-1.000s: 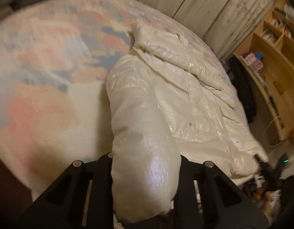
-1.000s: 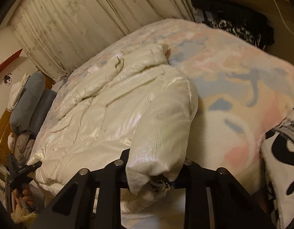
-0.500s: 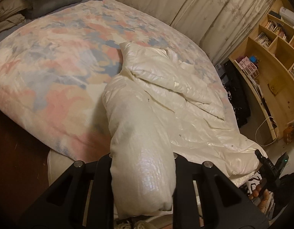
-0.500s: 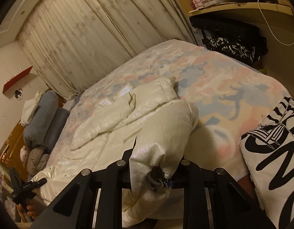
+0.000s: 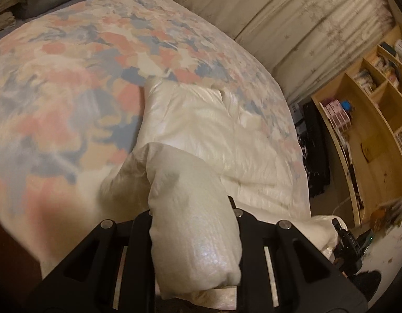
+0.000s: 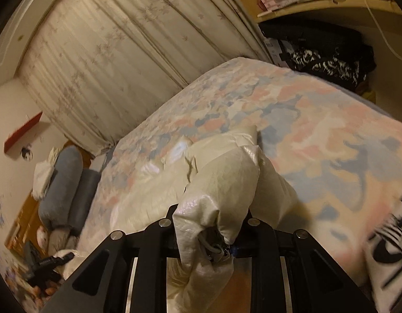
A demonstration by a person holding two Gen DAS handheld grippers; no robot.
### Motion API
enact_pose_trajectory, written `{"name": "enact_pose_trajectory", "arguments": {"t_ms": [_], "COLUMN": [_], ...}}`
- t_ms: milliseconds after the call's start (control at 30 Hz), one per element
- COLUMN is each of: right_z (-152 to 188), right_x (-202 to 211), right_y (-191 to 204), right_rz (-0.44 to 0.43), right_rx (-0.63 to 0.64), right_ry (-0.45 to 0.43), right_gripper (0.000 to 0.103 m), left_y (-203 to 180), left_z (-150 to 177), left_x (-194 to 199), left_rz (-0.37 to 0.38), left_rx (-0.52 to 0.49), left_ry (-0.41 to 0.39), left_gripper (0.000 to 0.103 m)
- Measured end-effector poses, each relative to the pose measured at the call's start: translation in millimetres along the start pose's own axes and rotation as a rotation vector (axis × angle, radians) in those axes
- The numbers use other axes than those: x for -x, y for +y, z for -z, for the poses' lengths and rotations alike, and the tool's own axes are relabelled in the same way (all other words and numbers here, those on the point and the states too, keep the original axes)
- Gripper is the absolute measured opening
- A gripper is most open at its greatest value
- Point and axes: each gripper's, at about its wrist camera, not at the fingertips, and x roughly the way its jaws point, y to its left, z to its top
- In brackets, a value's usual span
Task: Fold large clothes
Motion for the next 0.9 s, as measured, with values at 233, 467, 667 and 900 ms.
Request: {"name": "enact_pose_trajectory", "arguments": {"t_ms": [233, 467, 667, 900], "right_z": [-89.4, -160.1, -174.7, -169.5], "right_x": [-125.9, -256.7, -307.9, -314.2], "right_y": [26.3, 37.1, 19.1, -4.7], "right_rz": [0.075, 0.109, 0.090, 0.071], "right_rx": [0.032, 0.021, 0.011, 0.042], "right_ry": [0.058, 0.079, 0.071, 0.079], "right_gripper": [0.025, 0.061, 0.079, 0.086], "left_y": [-18.6, -9.0, 10.9, -3.1], "left_z": [-100.5, -182.4, -203.0, -223.1], "left_x": [-96.1, -185.7, -220.1, -200.5], "left_rz": [-0.046, -0.019, 0.028, 0.121], "left_rx": [0.025, 0.136, 0.183, 0.100], "left_ry": [0.014, 0.021, 0.068, 0.001], "left_gripper": [0.018, 0.052, 0.059, 0.078]}}
